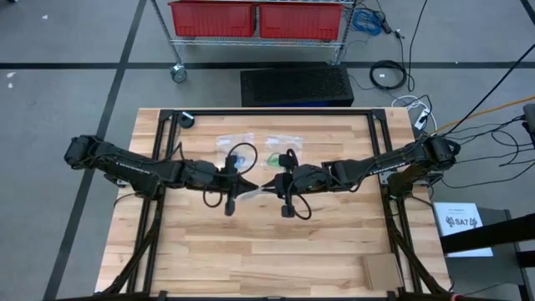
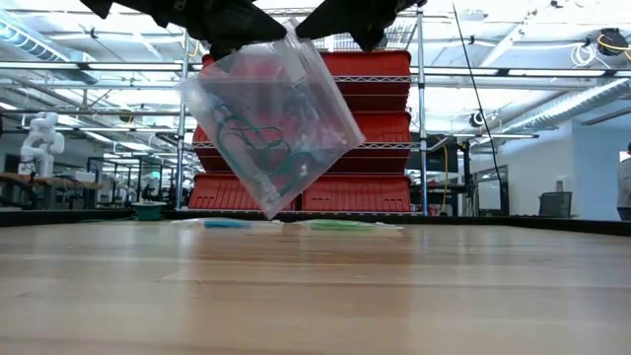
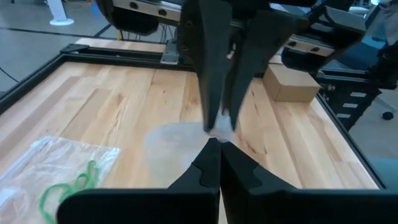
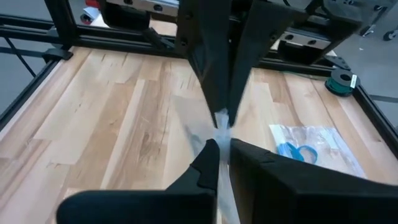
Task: Sort rubber bands
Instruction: Close the bottom transparent zip bag
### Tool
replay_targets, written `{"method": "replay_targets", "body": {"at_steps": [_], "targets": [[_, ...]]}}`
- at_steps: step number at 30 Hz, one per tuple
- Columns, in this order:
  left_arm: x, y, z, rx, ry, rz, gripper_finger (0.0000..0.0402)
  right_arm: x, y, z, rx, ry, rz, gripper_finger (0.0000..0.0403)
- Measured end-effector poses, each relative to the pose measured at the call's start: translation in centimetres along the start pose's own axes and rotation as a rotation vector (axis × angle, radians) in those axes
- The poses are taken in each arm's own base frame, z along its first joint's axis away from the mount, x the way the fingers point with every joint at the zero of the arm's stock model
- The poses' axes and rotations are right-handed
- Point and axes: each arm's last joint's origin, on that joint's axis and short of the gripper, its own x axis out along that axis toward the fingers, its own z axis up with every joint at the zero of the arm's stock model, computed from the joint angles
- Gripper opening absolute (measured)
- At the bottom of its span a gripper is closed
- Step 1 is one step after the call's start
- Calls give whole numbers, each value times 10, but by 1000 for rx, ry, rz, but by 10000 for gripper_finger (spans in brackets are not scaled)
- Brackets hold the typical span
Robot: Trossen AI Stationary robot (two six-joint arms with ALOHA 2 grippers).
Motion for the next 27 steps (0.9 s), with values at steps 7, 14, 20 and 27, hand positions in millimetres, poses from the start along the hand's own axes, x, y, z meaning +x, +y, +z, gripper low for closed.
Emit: {"method": "replay_targets", "body": {"at_steps": [7,14,20,27], "targets": [[0,-2,-1,-20,13,-8,1,-4,-2,0,-5,14,-43,4],[-1,-3,0,-25,-1,-12,34,-5,-3,-1,-7,23,-54,4],[-1,-3,1,-26,-6,-13,79,-5,-3,-1,-7,25,-53,4],[0,3,4,-34,-38,25,42,-5,-3,-2,-7,28,-50,4]]}}
